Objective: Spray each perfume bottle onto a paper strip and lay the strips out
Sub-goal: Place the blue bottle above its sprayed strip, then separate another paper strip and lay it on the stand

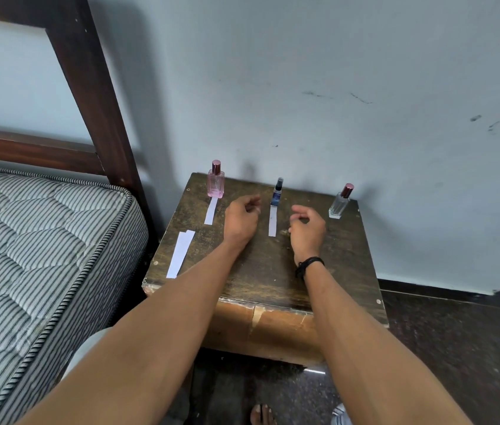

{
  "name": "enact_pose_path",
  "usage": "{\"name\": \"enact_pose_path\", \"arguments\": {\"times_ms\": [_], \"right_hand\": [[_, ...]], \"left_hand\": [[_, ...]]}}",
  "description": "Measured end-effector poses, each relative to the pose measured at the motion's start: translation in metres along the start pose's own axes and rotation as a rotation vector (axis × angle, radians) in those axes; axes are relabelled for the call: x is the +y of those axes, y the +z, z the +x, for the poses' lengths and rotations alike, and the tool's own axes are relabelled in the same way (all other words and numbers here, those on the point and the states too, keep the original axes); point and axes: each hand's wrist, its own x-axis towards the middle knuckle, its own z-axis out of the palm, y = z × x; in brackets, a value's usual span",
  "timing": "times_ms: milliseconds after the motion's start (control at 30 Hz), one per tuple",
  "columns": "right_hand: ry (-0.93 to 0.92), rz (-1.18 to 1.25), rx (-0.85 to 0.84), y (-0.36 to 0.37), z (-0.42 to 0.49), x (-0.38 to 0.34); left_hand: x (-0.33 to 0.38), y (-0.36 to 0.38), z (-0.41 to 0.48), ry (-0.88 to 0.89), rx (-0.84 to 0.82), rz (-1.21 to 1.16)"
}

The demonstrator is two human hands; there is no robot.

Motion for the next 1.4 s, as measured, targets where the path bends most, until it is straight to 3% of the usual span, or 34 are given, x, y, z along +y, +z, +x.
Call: {"name": "enact_pose_path", "arguments": {"times_ms": [700, 833, 1000, 1233, 1400], "right_hand": [[-0.064, -0.220, -0.263, -0.035, -0.107, -0.019], [-0.033, -0.194, -0.391, -0.014, -0.128, -0.032], [-0.138, -0.250, -0.589, 0.006, -0.148, -0.052], [-0.190, -0.334, -0.641, 0.018, -0.149, -0.059], [-0.237, -0.433, -0.658, 0.026, -0.146, -0.058]], "left_hand": [[-0.006, -0.068, -0.120, -0.042, -0.147, -0.035], [-0.008, -0.085, -0.130, -0.084, -0.067, -0.097], [-0.008, -0.115, -0.130, -0.126, 0.107, -0.118], [-0.012, -0.149, -0.113, -0.256, 0.277, -0.089], [-0.016, -0.161, -0.101, -0.368, 0.243, 0.024]]}}
